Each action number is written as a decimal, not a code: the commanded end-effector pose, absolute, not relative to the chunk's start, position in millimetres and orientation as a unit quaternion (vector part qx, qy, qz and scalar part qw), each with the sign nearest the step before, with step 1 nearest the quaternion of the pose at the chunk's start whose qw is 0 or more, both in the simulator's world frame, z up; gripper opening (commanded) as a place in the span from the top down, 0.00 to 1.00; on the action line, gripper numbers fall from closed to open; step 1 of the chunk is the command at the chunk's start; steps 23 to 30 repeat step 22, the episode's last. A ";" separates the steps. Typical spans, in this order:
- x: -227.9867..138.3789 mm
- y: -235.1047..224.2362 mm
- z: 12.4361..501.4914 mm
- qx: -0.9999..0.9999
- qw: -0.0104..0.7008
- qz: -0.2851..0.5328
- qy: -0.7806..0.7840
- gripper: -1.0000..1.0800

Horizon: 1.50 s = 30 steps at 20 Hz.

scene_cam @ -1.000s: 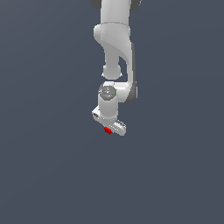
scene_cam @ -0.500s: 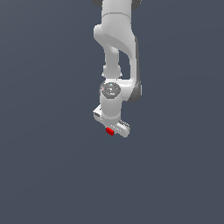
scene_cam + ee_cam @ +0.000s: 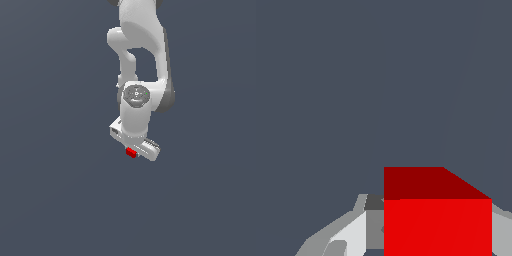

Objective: Pick up the red cube and move it to a goal position.

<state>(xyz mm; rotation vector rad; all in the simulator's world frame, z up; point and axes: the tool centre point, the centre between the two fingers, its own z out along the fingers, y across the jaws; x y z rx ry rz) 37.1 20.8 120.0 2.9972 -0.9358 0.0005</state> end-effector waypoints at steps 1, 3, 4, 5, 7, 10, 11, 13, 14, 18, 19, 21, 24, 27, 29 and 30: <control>50.5 27.4 138.4 0.955 0.001 0.000 -0.298 1.00; 60.3 32.1 150.9 0.955 0.001 0.000 -0.298 1.00; 64.7 34.3 156.6 0.955 0.001 0.000 -0.298 1.00; 68.8 36.2 161.7 0.955 0.001 0.000 -0.298 1.00; 76.0 39.6 170.7 0.955 0.001 0.000 -0.298 1.00; 84.8 43.6 181.2 0.955 0.000 0.000 -0.298 1.00; 87.2 44.7 184.0 0.955 0.000 0.000 -0.298 1.00; 91.2 46.5 188.7 0.955 0.000 0.000 -0.298 1.00; 92.9 47.3 190.6 0.955 0.000 0.000 -0.298 1.00; 97.6 49.2 195.7 0.955 0.000 0.000 -0.298 1.00; 98.3 49.5 196.3 0.955 0.000 0.000 -0.298 1.00; 99.1 49.8 197.0 0.955 0.000 0.000 -0.298 1.00; 99.2 49.8 197.1 0.955 0.000 0.000 -0.298 1.00; 99.2 49.8 197.1 0.955 0.000 0.000 -0.298 1.00; 99.2 49.8 197.1 0.955 0.000 0.000 -0.298 1.00; 99.2 49.8 197.1 0.955 0.000 0.000 -0.298 1.00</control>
